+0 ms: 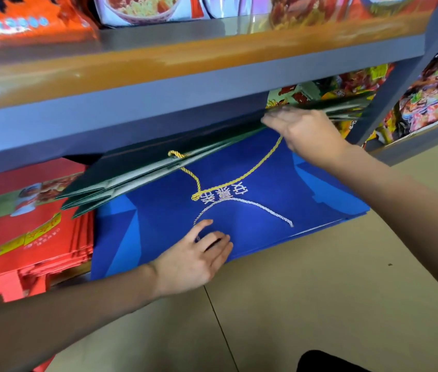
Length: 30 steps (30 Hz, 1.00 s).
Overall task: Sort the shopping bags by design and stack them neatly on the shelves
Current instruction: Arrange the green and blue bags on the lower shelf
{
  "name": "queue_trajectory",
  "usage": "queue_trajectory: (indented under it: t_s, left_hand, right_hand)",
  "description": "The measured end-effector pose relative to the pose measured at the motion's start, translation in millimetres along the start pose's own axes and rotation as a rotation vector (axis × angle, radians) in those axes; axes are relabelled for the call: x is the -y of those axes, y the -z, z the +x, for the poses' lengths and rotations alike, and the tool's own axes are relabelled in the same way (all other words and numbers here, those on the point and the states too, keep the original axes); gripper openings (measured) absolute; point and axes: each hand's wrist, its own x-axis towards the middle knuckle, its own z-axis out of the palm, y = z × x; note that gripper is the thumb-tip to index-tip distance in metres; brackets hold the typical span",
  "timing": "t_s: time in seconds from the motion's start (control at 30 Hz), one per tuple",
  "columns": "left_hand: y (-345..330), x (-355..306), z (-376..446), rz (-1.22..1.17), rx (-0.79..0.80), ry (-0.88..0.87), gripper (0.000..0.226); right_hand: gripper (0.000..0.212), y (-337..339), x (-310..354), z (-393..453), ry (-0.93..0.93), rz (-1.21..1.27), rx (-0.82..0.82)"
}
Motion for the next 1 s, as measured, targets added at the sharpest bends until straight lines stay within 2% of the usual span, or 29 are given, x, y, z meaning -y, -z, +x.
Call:
queue_trajectory:
  t_s: [0.1,0.23,0.3,0.33,0.37,0.43,0.5,0.53,0.63,0.7,0.77,0.8,0.93,1.0]
  left_hand:
    - [3,6,-6,-0.041,-0.021,0.012,0.039]
    - [5,7,-8,-0.126,-0.018,0.016,0.055]
    - [8,2,-9,-0.171,-0.051,0.016,0.053]
    - [11,-1,-10,-0.197,-0.069,0.009,0.051]
    - [14,-4,-11,-0.22,-0.074,-0.002,0.049]
    - [20,-8,-11,-0.229,-0.086,0.001,0.048]
    - [22,-11,-11,-0.255,-0.07,0.036,0.051]
    - [24,-14,-12,-0.272,-0.064,0.055,0.053]
    - [33,-25,-16,-0.32,-0.067,0.064,0.058]
    - [43,-31,-17,-0.346,-0.062,0.075,0.058]
    - [52,-33,-16,-0.362,-0.053,0.111,0.054]
    - [53,-34,-17,-0.372,-0.031,0.131,0.052]
    - [44,-34,-23,-0.393,0.096,0.137,0.046]
    - [38,-29,-22,-0.376,0.144,0.146,0.04]
  right_hand:
    - [0.046,5,3,13,0.057,-0.049,-0.055]
    - [0.051,6,9,6,0.12,-0.072,-0.099]
    - [0.061,12,13,7,0.133,-0.066,-0.165]
    - [0.058,12,17,3,0.123,-0.06,-0.163]
    - [0.049,4,23,-5,0.111,-0.066,-0.136]
    - [0.026,-14,39,-30,0.096,-0.076,0.032]
    - [0.049,-26,50,-48,0.059,0.016,0.241]
    - [0.057,-27,50,-45,0.022,0.065,0.295]
    - [0.057,-18,42,-23,-0.103,0.088,0.297]
    - [0.056,-12,38,-11,-0.181,0.063,0.45]
    - [0.058,-5,36,-3,-0.241,0.082,0.485]
    - [0.06,-1,36,0,-0.235,0.071,0.447]
    - [0.052,11,37,18,-0.057,0.039,0.086]
    - [0.049,27,46,26,-0.028,0.002,0.021]
